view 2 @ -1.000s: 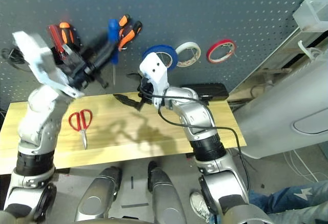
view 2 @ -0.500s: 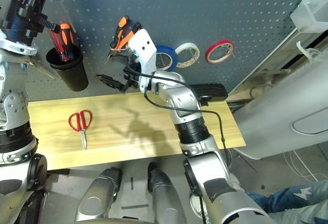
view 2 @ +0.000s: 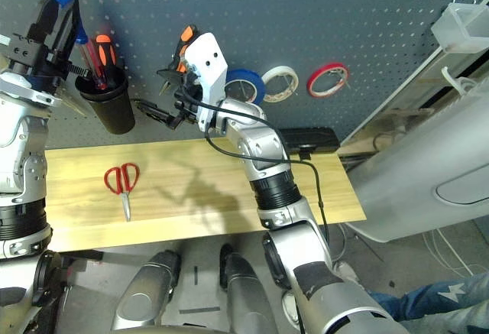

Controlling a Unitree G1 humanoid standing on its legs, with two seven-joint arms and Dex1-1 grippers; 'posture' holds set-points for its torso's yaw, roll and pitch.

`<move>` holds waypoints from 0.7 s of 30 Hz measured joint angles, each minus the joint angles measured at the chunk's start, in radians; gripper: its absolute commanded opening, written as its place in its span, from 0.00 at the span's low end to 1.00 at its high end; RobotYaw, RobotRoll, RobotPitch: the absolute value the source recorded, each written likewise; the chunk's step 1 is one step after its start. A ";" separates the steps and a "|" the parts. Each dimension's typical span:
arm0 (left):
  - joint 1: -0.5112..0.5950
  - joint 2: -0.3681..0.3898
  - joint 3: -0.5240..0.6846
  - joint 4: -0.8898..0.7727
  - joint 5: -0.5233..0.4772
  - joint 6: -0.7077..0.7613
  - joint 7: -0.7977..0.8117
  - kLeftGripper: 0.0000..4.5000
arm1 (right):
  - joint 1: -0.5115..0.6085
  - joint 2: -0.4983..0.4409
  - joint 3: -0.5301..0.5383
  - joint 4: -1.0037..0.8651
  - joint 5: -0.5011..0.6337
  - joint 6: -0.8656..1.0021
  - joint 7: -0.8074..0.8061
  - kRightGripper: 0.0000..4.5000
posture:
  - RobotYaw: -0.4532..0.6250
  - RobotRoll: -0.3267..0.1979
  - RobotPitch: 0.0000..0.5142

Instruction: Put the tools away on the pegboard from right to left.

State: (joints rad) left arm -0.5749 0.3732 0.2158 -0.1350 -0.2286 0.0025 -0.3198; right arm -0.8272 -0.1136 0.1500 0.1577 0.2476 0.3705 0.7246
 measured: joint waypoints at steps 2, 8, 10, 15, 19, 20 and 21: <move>0.000 -0.002 0.000 0.012 0.003 0.005 0.013 0.56 | 0.001 -0.001 0.000 -0.003 0.000 0.001 -0.003 1.00 | 0.62 0.62 0.37; -0.013 0.008 -0.068 -0.076 -0.034 -0.018 -0.086 1.00 | 0.084 -0.066 -0.002 -0.077 0.000 0.051 -0.003 1.00 | 0.62 0.62 0.38; -0.012 0.021 -0.142 -0.148 -0.055 -0.012 -0.164 1.00 | 0.148 -0.109 0.000 -0.092 -0.001 0.083 0.001 1.00 | 0.61 0.62 0.38; 0.057 0.039 -0.301 -0.208 -0.060 0.086 -0.269 1.00 | 0.307 -0.221 0.030 -0.100 -0.049 0.142 0.003 1.00 | 0.59 0.62 0.39; 0.136 0.036 -0.390 -0.198 -0.054 0.165 -0.313 1.00 | 0.389 -0.249 0.031 -0.027 -0.106 0.140 -0.053 1.00 | 0.58 0.62 0.40; 0.147 0.034 -0.406 -0.185 -0.042 0.175 -0.314 1.00 | 0.397 -0.248 0.031 -0.017 -0.110 0.140 -0.061 1.00 | 0.58 0.62 0.40; 0.155 0.034 -0.423 -0.169 -0.029 0.181 -0.315 1.00 | 0.400 -0.245 0.031 -0.012 -0.112 0.140 -0.065 1.00 | 0.57 0.62 0.40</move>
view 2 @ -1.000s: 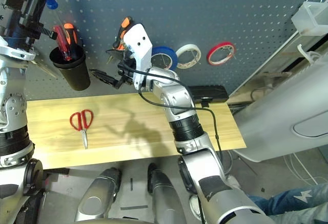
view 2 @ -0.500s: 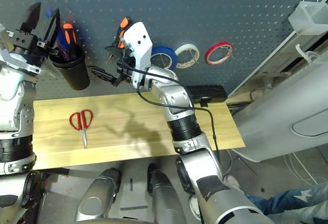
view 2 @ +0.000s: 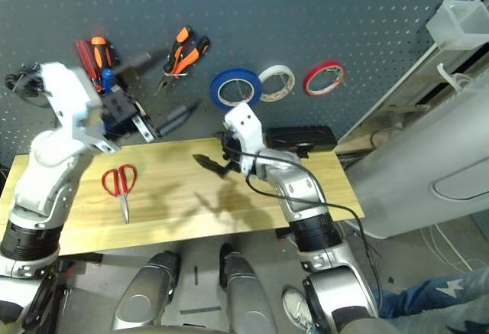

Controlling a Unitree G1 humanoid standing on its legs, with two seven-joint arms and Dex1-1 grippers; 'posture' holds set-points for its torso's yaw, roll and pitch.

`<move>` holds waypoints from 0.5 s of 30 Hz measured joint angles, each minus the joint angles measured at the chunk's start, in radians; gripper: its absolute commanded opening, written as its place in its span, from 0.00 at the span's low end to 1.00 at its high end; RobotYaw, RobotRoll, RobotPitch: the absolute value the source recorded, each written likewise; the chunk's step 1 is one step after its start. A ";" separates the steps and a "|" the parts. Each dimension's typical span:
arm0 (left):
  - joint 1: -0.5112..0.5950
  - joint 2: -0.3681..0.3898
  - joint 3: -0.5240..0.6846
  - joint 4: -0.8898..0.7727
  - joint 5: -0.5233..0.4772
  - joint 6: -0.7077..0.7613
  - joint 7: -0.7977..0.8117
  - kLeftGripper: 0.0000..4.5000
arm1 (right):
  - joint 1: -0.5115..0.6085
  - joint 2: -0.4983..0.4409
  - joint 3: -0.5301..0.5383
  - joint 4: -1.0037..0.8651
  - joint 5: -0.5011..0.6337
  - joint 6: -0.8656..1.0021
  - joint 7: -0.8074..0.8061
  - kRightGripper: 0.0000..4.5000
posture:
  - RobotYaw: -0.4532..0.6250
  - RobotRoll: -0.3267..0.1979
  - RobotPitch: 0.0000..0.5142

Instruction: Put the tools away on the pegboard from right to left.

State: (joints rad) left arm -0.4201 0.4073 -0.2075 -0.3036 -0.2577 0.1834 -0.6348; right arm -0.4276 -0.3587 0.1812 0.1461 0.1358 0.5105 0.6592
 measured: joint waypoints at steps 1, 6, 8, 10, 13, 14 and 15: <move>0.012 0.000 -0.020 0.017 0.023 0.006 -0.001 1.00 | 0.001 0.001 0.000 0.003 -0.003 0.000 -0.002 1.00 | 0.57 0.62 0.40; 0.066 0.006 -0.076 0.124 0.111 0.078 0.013 1.00 | 0.010 -0.012 0.010 0.027 -0.037 0.017 -0.011 1.00 | 0.57 0.62 0.42; 0.081 0.012 -0.082 0.173 0.146 0.093 0.028 1.00 | 0.011 -0.016 0.022 0.032 -0.048 0.035 -0.010 1.00 | 0.57 0.62 0.42; 0.095 0.015 -0.083 0.212 0.178 0.100 0.039 1.00 | 0.011 -0.016 0.030 0.033 -0.058 0.049 -0.007 1.00 | 0.57 0.62 0.42; 0.100 0.014 -0.074 0.258 0.211 0.102 0.070 1.00 | 0.007 -0.013 0.042 0.034 -0.066 0.065 0.001 1.00 | 0.57 0.62 0.43; 0.102 0.016 -0.062 0.284 0.225 0.102 0.091 1.00 | 0.004 -0.009 0.047 0.035 -0.068 0.067 0.004 1.00 | 0.57 0.62 0.43; 0.107 0.020 -0.047 0.311 0.238 0.102 0.112 1.00 | -0.001 -0.006 0.057 0.040 -0.070 0.069 0.006 1.00 | 0.57 0.62 0.44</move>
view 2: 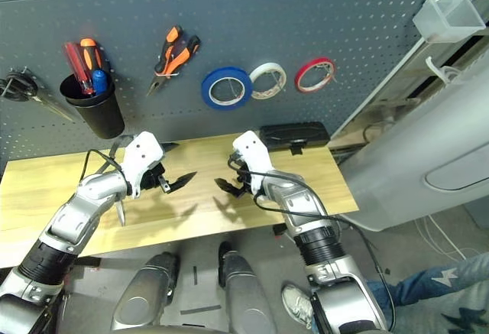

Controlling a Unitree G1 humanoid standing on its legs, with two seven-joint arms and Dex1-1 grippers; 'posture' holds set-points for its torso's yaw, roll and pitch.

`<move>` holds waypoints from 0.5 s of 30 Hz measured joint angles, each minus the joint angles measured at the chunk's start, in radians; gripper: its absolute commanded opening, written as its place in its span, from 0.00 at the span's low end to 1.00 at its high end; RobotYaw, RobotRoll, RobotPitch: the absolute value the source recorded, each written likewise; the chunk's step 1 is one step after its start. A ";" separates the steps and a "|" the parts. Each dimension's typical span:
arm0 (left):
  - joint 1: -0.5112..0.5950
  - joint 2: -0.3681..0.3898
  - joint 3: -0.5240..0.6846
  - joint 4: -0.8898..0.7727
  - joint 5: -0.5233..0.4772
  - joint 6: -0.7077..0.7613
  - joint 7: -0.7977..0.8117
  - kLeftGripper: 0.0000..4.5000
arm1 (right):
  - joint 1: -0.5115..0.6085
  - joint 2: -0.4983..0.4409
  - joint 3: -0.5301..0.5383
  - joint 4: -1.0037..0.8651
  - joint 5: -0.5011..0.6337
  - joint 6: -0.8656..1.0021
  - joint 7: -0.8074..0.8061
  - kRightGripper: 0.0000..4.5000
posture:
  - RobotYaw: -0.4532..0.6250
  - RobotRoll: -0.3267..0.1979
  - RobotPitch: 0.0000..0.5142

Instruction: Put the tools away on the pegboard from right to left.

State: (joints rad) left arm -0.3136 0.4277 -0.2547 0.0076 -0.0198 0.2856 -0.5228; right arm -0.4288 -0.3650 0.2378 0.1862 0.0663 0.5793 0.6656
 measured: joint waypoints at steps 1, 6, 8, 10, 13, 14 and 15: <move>0.004 0.008 0.017 0.040 0.022 0.003 0.033 1.00 | -0.011 0.009 0.010 0.012 -0.004 0.003 0.002 1.00 | 0.57 0.62 0.44; 0.007 0.024 0.110 0.179 0.082 0.039 0.170 1.00 | -0.089 0.072 0.034 0.064 -0.017 -0.003 0.004 1.00 | 0.57 0.62 0.45; 0.003 0.028 0.130 0.228 0.106 0.037 0.211 1.00 | -0.122 0.109 0.050 0.098 -0.027 -0.018 0.001 1.00 | 0.58 0.62 0.45; 0.001 0.020 0.152 0.265 0.115 0.038 0.247 1.00 | -0.143 0.145 0.060 0.142 -0.035 -0.034 -0.003 1.00 | 0.58 0.62 0.46; -0.003 0.004 0.182 0.294 0.116 0.049 0.281 1.00 | -0.157 0.171 0.066 0.189 -0.043 -0.051 -0.008 1.00 | 0.58 0.62 0.46; -0.003 -0.004 0.194 0.306 0.115 0.056 0.290 1.00 | -0.162 0.177 0.066 0.203 -0.045 -0.054 -0.009 1.00 | 0.58 0.62 0.46; -0.004 -0.011 0.204 0.321 0.112 0.064 0.298 1.00 | -0.168 0.184 0.066 0.217 -0.047 -0.061 -0.011 1.00 | 0.58 0.62 0.46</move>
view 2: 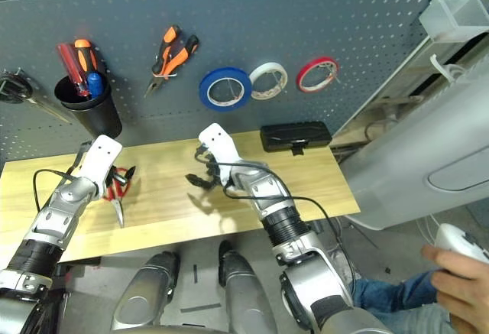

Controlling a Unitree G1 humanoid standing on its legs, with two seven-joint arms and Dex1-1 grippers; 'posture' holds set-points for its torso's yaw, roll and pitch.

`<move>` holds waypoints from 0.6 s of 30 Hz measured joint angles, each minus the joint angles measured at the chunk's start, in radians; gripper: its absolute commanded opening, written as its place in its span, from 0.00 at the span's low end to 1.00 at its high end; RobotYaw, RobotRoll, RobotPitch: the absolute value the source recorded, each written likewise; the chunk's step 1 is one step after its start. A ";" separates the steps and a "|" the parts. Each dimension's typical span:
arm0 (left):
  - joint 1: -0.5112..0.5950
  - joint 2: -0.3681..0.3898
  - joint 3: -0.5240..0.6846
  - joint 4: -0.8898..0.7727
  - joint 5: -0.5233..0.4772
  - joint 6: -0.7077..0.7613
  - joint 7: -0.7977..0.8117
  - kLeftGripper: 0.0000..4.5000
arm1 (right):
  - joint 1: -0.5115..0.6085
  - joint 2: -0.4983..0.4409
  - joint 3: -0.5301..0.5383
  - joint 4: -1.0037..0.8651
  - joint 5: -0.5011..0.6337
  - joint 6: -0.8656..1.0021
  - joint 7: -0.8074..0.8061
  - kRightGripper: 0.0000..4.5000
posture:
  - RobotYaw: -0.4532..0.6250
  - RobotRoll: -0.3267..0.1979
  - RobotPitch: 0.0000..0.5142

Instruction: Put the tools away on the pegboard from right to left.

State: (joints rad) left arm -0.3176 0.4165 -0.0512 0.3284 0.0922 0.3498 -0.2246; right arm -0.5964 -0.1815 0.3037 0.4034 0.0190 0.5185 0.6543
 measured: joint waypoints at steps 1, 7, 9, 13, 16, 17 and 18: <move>-0.002 -0.008 0.010 0.019 -0.005 0.011 0.007 1.00 | -0.006 0.006 0.000 0.011 -0.002 -0.004 -0.002 1.00 | 0.58 0.62 0.46; -0.011 -0.038 0.037 0.127 -0.017 0.035 0.028 1.00 | -0.020 0.032 0.000 0.038 -0.005 -0.013 -0.004 1.00 | 0.57 0.62 0.46; -0.017 -0.044 0.046 0.170 -0.018 0.022 0.044 1.00 | -0.020 0.040 -0.001 0.040 -0.007 -0.018 -0.006 1.00 | 0.57 0.62 0.46; -0.035 -0.044 0.094 0.252 -0.021 -0.032 0.107 1.00 | -0.026 0.050 -0.004 0.038 -0.007 -0.019 -0.007 1.00 | 0.56 0.62 0.47; -0.054 -0.038 0.122 0.302 -0.024 -0.065 0.128 1.00 | -0.026 0.050 -0.004 0.034 -0.007 -0.019 -0.007 1.00 | 0.56 0.62 0.47; -0.058 -0.037 0.130 0.318 -0.026 -0.074 0.133 1.00 | -0.025 0.050 -0.004 0.032 -0.007 -0.019 -0.006 1.00 | 0.56 0.62 0.47; -0.061 -0.036 0.135 0.333 -0.027 -0.081 0.136 1.00 | -0.025 0.050 -0.004 0.031 -0.007 -0.019 -0.006 1.00 | 0.56 0.62 0.48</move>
State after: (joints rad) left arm -0.3784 0.3807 0.0837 0.6611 0.0647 0.2687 -0.0887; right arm -0.6214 -0.1313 0.2997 0.4340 0.0119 0.4995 0.6480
